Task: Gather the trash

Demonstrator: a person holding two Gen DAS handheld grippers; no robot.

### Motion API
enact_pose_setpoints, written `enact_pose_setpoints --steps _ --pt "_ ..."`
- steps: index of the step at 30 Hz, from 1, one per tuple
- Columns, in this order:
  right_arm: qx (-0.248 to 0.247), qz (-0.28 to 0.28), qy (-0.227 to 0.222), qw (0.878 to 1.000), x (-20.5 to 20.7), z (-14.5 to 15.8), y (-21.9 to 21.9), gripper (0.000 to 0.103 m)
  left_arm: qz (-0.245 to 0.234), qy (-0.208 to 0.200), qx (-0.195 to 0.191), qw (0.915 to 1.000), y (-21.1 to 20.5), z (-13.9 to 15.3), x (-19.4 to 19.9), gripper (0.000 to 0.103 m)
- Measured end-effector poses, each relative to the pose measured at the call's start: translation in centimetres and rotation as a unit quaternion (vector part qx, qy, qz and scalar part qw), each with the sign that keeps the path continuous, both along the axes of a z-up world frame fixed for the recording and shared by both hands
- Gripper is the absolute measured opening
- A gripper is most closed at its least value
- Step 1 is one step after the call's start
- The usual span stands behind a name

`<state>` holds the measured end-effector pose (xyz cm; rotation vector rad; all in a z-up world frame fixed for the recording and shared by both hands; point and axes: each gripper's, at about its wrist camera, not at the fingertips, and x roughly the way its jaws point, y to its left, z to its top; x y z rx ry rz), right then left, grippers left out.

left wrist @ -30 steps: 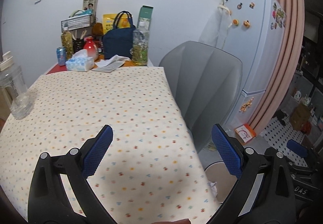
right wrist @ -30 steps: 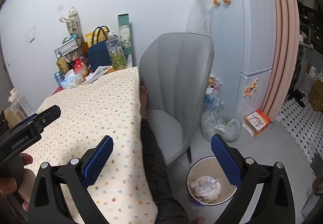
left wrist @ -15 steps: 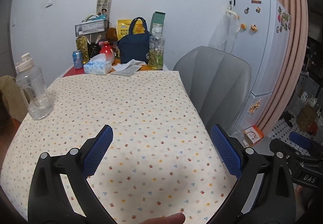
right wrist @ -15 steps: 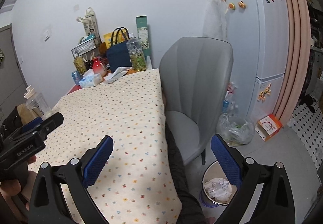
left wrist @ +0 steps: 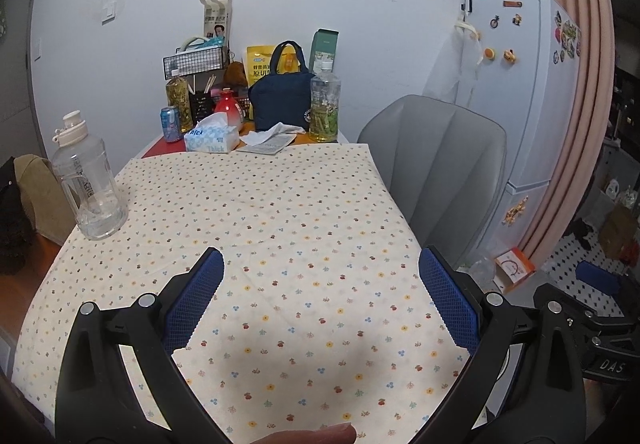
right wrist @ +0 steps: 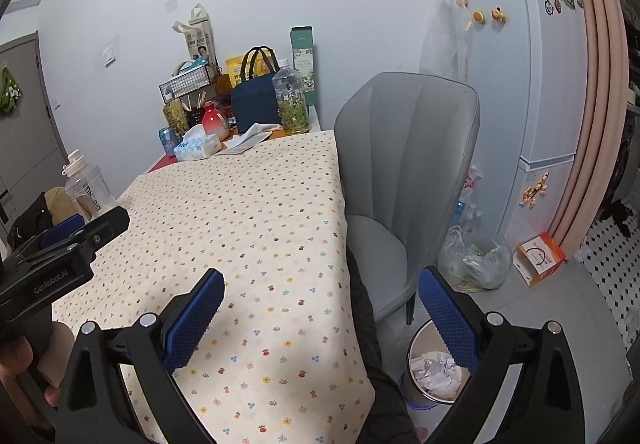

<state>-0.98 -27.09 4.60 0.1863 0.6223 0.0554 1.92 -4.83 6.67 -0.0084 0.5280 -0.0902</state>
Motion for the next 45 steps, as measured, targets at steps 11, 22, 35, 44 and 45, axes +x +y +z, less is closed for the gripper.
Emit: enact_pose_setpoints --steps 11,22,35,44,45 --pt "-0.002 0.002 0.005 1.0 -0.2 -0.7 0.5 0.095 0.004 0.003 -0.004 1.0 -0.2 -0.3 0.0 0.097" --pt "0.0 0.004 0.011 1.0 0.1 -1.4 0.6 0.095 0.009 0.006 -0.005 0.9999 -0.1 -0.9 -0.1 0.097" --pt "-0.001 0.001 0.01 1.0 0.1 -1.5 0.4 0.095 0.01 0.009 -0.01 0.9999 -0.2 -1.3 -0.1 0.097" --pt "-0.002 0.004 0.012 1.0 0.2 -1.6 0.6 0.095 0.011 0.009 -0.01 0.9999 0.0 -1.3 -0.2 0.097" --pt "-0.002 0.003 0.012 1.0 0.2 -1.6 0.6 0.095 0.011 0.009 -0.01 0.9999 0.0 -1.3 -0.2 0.097"
